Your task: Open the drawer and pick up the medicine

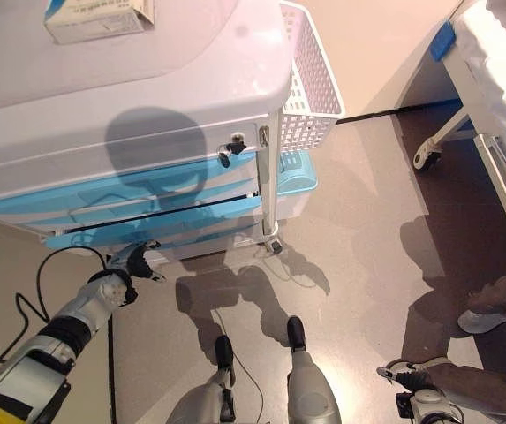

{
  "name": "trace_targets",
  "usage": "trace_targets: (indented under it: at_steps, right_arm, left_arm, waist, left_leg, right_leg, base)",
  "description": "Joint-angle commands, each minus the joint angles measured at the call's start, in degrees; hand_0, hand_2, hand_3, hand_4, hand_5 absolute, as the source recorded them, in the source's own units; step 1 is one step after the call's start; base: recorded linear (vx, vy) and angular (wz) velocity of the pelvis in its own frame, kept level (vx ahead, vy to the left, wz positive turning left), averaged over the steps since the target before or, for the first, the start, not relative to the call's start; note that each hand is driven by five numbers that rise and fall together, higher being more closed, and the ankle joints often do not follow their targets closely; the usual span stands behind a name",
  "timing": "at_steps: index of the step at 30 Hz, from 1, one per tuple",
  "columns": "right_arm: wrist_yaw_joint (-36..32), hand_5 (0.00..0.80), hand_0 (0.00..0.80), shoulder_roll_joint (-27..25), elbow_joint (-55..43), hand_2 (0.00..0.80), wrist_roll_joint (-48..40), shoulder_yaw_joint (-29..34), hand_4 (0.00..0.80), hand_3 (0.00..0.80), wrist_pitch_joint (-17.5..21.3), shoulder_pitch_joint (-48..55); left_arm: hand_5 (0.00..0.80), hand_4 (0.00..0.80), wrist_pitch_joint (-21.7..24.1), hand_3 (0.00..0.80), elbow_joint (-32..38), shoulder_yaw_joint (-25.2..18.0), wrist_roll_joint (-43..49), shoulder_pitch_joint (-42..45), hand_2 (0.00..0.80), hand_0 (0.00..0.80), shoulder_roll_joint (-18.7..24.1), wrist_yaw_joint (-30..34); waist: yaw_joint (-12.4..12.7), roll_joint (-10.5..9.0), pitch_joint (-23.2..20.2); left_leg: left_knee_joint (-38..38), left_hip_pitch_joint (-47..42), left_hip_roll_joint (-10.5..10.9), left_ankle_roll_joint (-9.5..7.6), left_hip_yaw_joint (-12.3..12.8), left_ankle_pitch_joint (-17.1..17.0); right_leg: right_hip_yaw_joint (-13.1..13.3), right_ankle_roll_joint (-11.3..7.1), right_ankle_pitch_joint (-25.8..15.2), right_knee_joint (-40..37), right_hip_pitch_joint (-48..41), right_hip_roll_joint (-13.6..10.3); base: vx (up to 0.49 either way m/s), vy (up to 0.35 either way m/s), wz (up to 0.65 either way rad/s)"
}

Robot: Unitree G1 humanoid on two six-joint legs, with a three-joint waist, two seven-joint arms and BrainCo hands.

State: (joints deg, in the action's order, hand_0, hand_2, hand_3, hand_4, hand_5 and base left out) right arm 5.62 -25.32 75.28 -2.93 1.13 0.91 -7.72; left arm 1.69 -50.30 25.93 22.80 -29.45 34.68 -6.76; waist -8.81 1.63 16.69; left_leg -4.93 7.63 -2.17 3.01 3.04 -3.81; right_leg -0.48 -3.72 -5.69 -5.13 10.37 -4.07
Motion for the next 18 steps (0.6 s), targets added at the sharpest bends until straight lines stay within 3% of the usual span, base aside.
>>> trace_targets:
  at_steps: [1, 18]
  right_arm:
    - [0.5, 0.000, 0.000, 0.2, -0.1, 0.000, -1.3, -3.3, 0.000, 0.000, 0.5, 0.3]
    - [1.7, 0.000, 0.000, 1.6, -0.9, 0.000, -1.5, -4.5, 0.000, 0.000, 1.2, 0.0]
  left_arm:
    - [0.000, 0.000, 0.5, 0.000, -0.2, -3.0, -3.6, -5.6, 0.000, 0.000, 2.5, -3.4]
    - [0.000, 0.000, -2.0, 0.000, -2.8, -6.2, -2.0, -6.3, 0.000, 0.000, 2.2, -9.0]
  waist:
    - [-0.4, -2.15, -3.2]
    - [-0.3, -3.05, -2.9]
  left_leg:
    - [5.9, 3.4, 3.1, -2.05, -1.3, 4.3]
    - [6.4, 4.4, 2.9, -1.93, -1.3, 4.2]
  right_leg:
    - [0.4, -4.29, -0.5, 5.2, 5.4, -2.2]
    - [0.4, -4.10, -0.8, 5.2, 6.2, -2.1]
  base:
    - [0.000, 0.000, 0.00]
    - [0.000, 0.000, 0.00]
